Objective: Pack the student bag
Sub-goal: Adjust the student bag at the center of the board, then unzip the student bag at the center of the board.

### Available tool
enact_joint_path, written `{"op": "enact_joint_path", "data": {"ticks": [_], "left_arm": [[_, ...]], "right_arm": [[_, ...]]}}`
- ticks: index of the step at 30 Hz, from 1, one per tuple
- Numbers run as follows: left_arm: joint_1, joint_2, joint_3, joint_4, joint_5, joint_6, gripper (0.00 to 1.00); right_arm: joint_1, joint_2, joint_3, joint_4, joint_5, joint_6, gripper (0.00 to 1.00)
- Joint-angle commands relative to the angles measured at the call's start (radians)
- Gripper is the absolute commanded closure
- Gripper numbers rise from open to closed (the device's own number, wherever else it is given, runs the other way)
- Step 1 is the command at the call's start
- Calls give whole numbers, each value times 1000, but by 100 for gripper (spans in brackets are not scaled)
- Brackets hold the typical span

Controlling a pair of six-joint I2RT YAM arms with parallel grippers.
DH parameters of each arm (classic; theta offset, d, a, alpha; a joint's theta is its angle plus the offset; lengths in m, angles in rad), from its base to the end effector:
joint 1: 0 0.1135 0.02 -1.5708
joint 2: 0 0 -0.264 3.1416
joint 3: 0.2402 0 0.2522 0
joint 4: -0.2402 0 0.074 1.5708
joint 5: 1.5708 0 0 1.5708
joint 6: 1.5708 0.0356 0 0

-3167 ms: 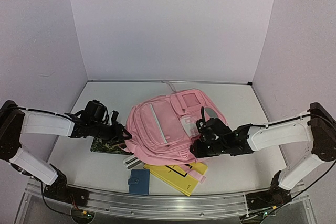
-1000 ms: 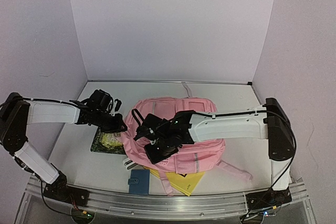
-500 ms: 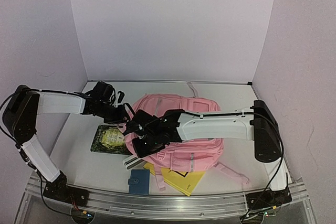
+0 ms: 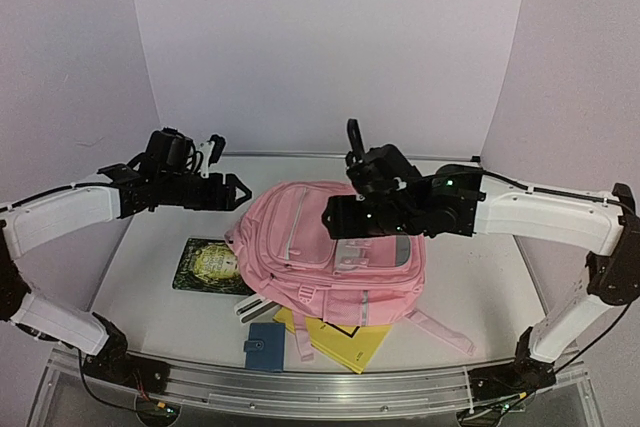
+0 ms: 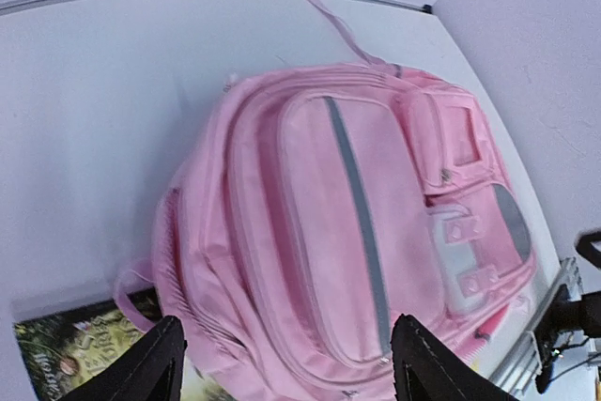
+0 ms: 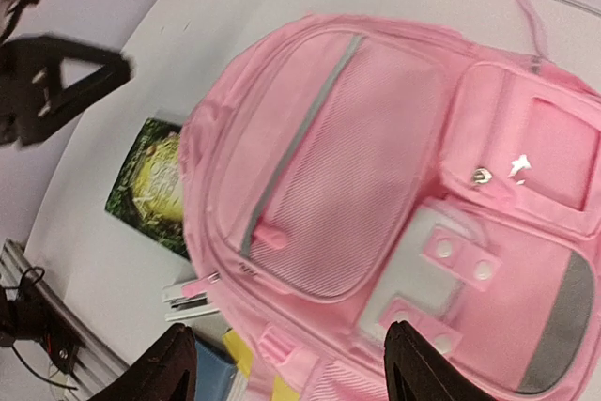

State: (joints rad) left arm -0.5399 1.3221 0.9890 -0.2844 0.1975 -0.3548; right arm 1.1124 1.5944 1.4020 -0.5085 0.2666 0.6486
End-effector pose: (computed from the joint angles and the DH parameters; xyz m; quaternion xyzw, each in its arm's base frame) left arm 0.2494 -0.1576 0.2829 0.1268 0.8762 -0.2765 0.3737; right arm 0.1681 0.3195 0.3196 -0.1521 0.8877 0.2453 0.3589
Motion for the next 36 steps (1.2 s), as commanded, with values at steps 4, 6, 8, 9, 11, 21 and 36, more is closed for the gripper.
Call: {"op": "enact_joint_path", "data": {"ticks": [4,6,8,9,11,21,36], "left_arm": [[-138,-133,-188,-63,67,-240,33],[-173,-140,-245,-15,93,-304,35],[-204,-128,-283,23,111,-355,37],[-220,-119,-295,43,114,-376,37],[-247,-95,-312,72,120,-400,37],[-273,9,-353,202,152,-436,45],[-273,81,-316,243,195,-430,83]], "right_arm": [[-58,-114,-155,94,80,51,32],[-58,-130,-179,119,75,58,32],[-58,-142,-197,147,64,60,32],[-58,-145,-206,159,60,60,32],[-58,-146,-218,172,53,65,32],[-58,-145,-249,201,30,88,32],[-58,-146,-274,228,1,67,32]]}}
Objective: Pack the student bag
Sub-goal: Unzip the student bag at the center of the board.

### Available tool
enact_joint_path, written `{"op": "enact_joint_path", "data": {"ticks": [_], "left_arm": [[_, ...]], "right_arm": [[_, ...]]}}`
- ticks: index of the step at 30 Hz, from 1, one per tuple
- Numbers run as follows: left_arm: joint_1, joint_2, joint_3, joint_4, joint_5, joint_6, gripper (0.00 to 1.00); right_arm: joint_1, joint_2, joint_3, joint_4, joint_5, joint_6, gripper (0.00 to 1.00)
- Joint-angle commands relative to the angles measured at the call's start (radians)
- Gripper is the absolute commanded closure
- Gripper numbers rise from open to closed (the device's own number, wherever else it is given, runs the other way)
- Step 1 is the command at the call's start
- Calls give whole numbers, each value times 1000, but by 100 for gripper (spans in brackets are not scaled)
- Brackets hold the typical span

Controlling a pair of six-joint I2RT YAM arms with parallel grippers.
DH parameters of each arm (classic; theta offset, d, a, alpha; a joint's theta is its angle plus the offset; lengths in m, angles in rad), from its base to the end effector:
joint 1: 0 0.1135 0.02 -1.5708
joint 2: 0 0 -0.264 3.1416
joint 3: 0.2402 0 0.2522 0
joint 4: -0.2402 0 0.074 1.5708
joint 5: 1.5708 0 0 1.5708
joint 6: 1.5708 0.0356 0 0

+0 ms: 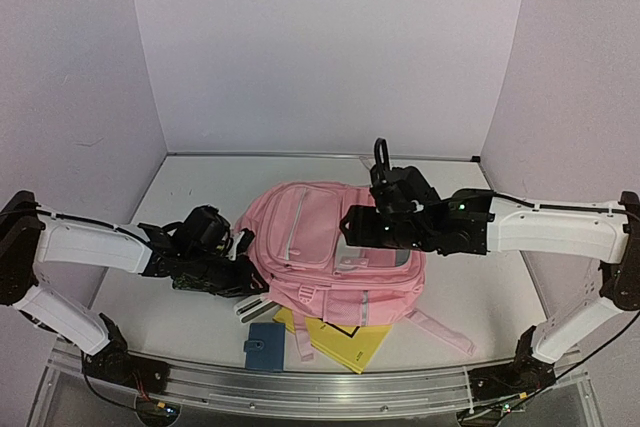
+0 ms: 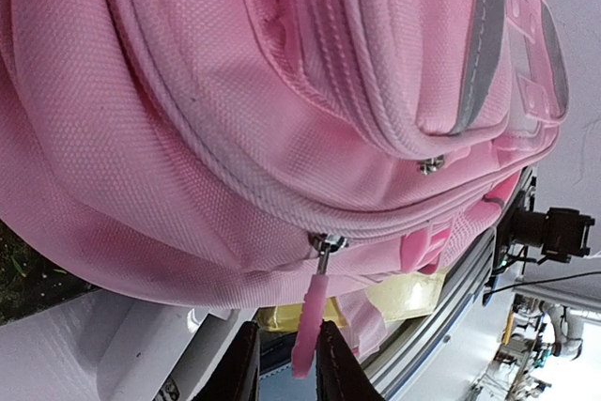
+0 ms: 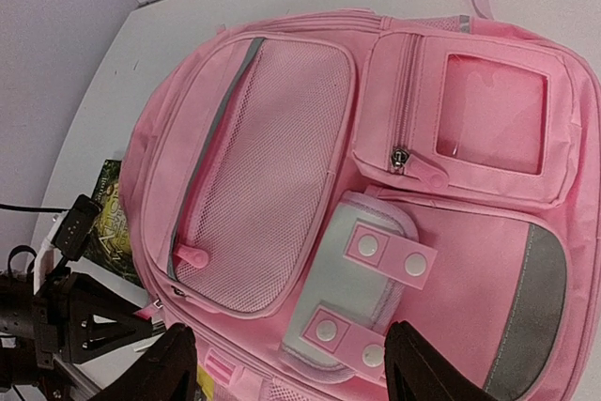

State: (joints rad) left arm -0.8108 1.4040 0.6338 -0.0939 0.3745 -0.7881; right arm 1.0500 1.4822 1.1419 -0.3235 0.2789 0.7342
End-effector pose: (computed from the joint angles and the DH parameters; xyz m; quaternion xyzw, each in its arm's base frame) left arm 0.1720 -0.1998 0.1649 0.0749 0.9210 -0.3655 0.1118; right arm 0.1741 0.2838 0.2846 -0.0798 0.8887 0.2593 0.3696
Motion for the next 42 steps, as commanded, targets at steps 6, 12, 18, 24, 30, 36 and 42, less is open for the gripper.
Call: {"op": "enact_joint_path", "data": {"ticks": [6,12,18,24,30,36,42], "left_arm": [[-2,-79,79,-59,-80,30,100],[-2,-189,146,-169,-161,115,100],[-2,-237,204,-226,-151,199,100],[-3,-279,202,-242,-145,236,100],[-2,-285,198,-228,-124,255,100],[-3,-278,211,-227,-112,277,100],[-2,-264,214,-209,-103,289,100]], "right_arm": [[88,-13,11,90,-19,-228,31],[175,112,83,135,-79,-422,51],[194,241,142,216,-75,-484,53],[194,340,210,236,-26,-496,57],[194,412,248,236,33,-489,62],[194,463,270,233,123,-468,71],[194,508,282,229,217,-463,83]]}}
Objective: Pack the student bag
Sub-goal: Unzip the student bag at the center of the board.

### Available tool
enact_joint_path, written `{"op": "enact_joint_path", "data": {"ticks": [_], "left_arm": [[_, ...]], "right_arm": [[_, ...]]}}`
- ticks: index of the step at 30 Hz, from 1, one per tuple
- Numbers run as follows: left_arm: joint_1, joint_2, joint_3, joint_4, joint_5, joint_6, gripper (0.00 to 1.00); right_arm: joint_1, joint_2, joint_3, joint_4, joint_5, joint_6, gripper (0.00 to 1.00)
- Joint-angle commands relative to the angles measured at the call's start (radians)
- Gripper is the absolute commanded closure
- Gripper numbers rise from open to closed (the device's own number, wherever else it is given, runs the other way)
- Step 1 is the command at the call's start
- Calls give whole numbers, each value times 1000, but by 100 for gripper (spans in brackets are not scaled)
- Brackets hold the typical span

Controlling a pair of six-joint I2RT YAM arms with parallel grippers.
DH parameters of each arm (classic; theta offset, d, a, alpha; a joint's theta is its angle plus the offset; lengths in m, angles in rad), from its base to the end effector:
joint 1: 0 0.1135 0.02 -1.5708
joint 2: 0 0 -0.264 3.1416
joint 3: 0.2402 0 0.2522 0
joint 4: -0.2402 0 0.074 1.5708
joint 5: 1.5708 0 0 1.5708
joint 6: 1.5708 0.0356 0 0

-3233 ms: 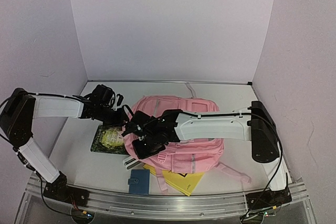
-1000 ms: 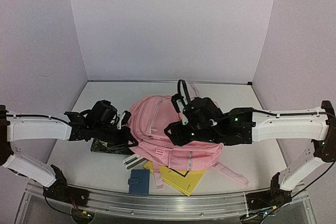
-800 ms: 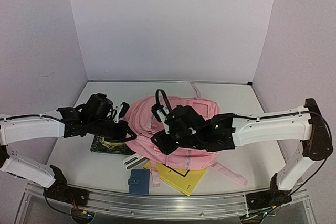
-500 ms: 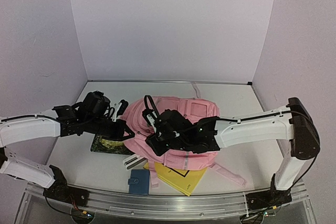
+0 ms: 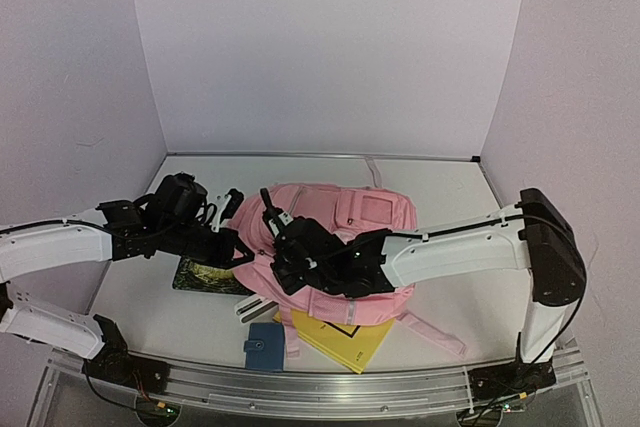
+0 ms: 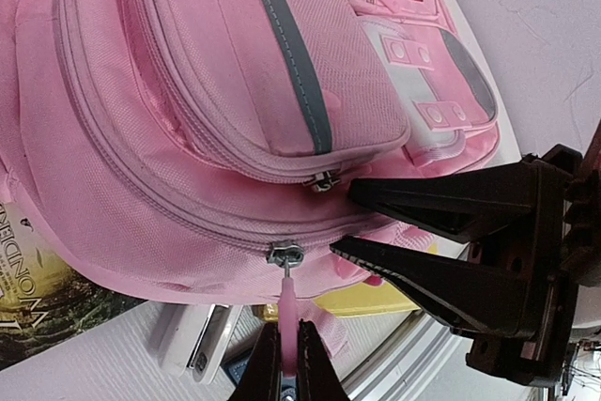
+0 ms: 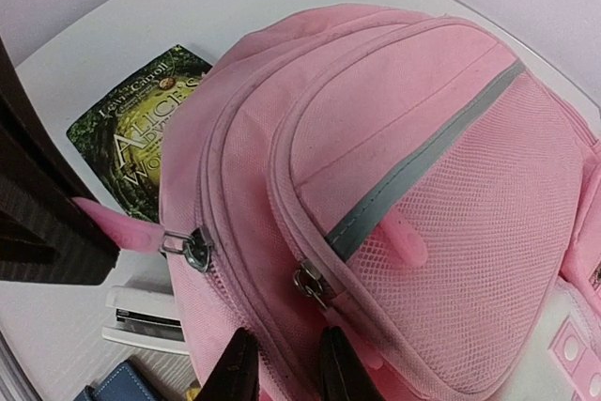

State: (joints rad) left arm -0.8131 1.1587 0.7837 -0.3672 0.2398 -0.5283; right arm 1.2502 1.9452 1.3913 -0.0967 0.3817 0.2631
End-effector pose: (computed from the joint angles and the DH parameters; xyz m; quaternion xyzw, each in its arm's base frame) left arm 0.1617 -0.1832 0.2481 0.1766 0.8928 -0.3342 0.2450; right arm 0.1518 0.4149 0.2166 -0.3426 0.8147 0.1757 0.4337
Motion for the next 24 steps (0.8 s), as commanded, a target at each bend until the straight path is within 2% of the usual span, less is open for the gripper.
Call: {"op": "enact_joint_path", "data": {"ticks": [1,5,6,16,24], "left_arm": [[0,-15,64,71,32,29,100],[0,-6,65,85,9,32,100],[0,-5,68,78,-4,35,100],[29,39,135,-36,-339,102,100],[214,161,167,67,-338,197,100]], "right_arm": [[-6,49,34,0,129,8,85],[-6,55,28,0,188,8,99],[-6,50,23,0,207,8,100],[-6,-46,-83,2,248,14,100],[-6,-130,-180,2,223,58,100]]}}
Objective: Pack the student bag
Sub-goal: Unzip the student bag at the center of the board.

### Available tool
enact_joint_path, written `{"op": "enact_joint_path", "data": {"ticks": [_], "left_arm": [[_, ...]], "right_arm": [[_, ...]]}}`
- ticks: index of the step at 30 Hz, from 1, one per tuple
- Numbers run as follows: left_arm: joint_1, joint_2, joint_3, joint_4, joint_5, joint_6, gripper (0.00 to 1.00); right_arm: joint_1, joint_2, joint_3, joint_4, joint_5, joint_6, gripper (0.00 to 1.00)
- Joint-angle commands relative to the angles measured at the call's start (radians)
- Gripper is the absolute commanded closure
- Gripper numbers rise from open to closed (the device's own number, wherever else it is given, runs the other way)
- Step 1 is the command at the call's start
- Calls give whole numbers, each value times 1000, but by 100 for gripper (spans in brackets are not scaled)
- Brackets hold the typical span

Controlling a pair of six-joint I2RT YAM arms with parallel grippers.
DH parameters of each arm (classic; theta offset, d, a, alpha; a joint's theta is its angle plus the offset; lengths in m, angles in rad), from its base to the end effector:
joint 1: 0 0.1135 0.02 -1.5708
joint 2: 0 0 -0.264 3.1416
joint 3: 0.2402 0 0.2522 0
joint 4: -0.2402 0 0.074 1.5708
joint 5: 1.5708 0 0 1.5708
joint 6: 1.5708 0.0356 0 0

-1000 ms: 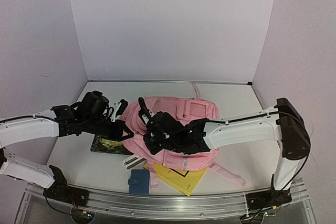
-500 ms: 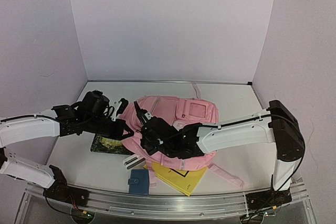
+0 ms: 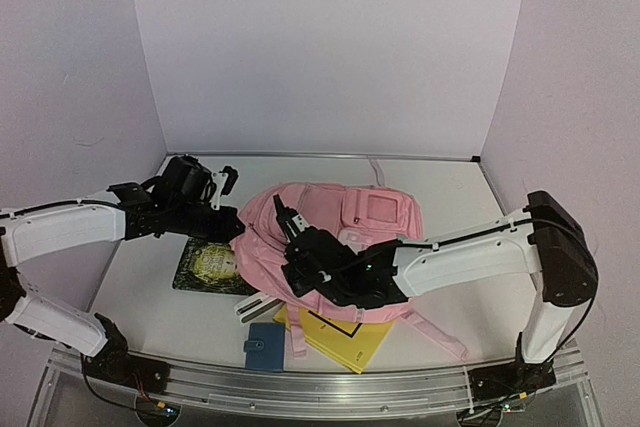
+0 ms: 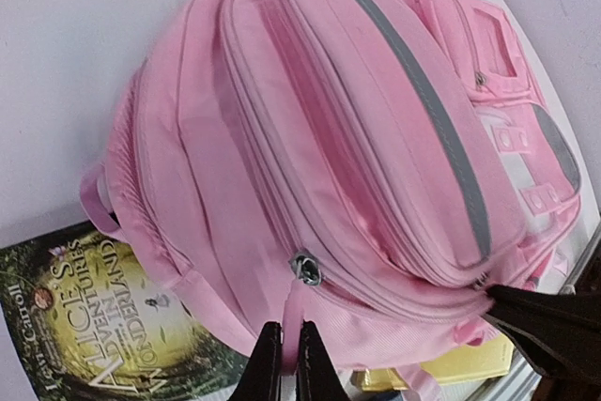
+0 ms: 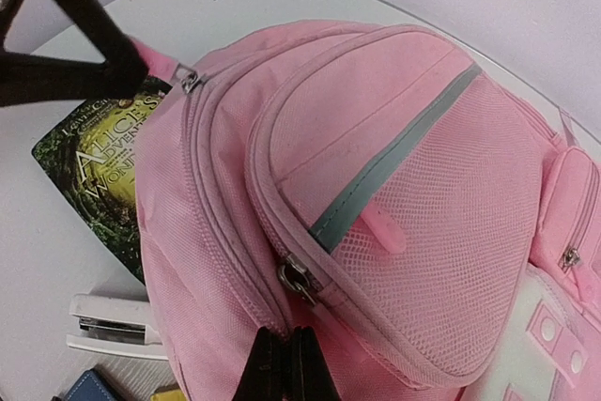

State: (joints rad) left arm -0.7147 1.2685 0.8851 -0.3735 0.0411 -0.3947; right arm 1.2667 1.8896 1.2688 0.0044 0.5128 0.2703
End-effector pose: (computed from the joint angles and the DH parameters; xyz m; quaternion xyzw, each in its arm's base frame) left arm 0.2035 -0.1785 0.2543 0.1543 0.9051 -0.2245 0.3265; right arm 0.1432 0.3980 0.2098 -0.3083 0.8105 0.1468 0.4760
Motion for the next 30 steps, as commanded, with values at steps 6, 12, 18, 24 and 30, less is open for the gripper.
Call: {"op": "enact_joint_path", "data": {"ticks": [6,12,18,24,30], "left_arm": [[143,175,135,169,-107,118,100],[142,153,100,230,119,140,100],[134,61,7,272,315,138,100],[129,-18,-23,277,343,117,100],[125,-50,-21,273,364,100,100]], "right_arm": [[-19,-129,-102,-77,45,42,100],[-18,-174,-88,-72,33,55,96],[-18,-156,-3,-84,-7,52,55],[-18,-89,117,-117,-44,58,29],[-18,20,227,-159,-2,69,14]]}}
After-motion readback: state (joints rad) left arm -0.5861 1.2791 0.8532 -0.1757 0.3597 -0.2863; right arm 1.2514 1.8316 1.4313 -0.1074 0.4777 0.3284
